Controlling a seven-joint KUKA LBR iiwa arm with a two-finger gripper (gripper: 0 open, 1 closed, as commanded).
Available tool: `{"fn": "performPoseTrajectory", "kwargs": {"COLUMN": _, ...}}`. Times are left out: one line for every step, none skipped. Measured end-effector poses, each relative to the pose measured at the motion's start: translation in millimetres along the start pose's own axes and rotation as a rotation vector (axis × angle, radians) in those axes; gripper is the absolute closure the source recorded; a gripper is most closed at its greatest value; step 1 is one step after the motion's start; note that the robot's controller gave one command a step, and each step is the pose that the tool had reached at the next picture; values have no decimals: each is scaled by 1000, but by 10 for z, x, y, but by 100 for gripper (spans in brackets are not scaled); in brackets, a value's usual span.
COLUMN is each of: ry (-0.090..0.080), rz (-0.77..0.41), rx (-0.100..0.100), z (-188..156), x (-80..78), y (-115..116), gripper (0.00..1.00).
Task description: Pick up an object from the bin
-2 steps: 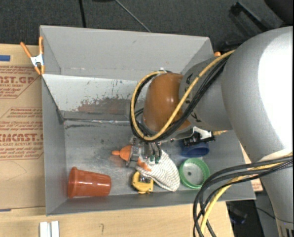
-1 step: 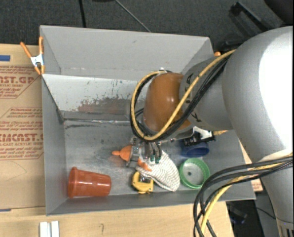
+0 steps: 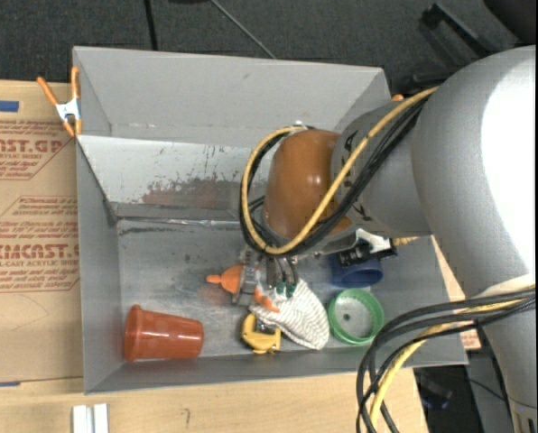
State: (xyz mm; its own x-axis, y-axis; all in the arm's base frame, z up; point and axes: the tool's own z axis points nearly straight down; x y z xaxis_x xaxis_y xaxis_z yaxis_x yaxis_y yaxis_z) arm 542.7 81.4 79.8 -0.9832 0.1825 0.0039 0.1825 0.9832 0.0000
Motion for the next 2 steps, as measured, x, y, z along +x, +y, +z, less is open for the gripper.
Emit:
{"fn": "performPoseTrajectory", "kwargs": {"ry": -1, "rz": 0, "rx": 0, "z": -143, "x": 0, "y": 2, "gripper": 100}}
{"fn": "performPoseTrajectory", "kwargs": {"ry": -5, "rz": 0, "rx": -2, "z": -263, "x": -6, "y": 6, "gripper": 100}}
